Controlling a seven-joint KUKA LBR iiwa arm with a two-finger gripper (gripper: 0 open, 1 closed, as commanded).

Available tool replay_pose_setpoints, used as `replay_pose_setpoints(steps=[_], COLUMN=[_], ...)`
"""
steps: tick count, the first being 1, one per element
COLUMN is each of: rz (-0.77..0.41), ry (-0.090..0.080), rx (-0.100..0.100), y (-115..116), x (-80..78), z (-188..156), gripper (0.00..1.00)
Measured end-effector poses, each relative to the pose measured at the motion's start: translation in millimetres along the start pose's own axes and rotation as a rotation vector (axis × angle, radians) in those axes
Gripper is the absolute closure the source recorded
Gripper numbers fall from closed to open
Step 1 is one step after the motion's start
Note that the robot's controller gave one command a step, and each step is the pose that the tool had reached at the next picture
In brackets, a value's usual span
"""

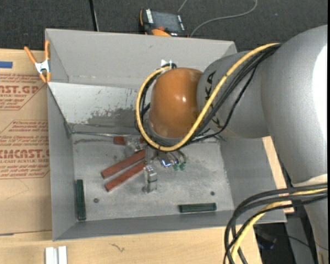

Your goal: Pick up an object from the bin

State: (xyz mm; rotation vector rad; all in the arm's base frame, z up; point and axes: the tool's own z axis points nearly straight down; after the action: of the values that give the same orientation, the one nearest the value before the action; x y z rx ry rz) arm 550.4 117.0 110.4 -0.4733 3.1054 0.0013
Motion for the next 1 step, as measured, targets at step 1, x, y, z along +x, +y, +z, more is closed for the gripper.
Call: replay_pose_setpoints(steps=[1], rz=[-0.02], ry=[0.002], rx=[-0.001], y=[10.7], x=[-11.7], z=[43.3], gripper=[0.0])
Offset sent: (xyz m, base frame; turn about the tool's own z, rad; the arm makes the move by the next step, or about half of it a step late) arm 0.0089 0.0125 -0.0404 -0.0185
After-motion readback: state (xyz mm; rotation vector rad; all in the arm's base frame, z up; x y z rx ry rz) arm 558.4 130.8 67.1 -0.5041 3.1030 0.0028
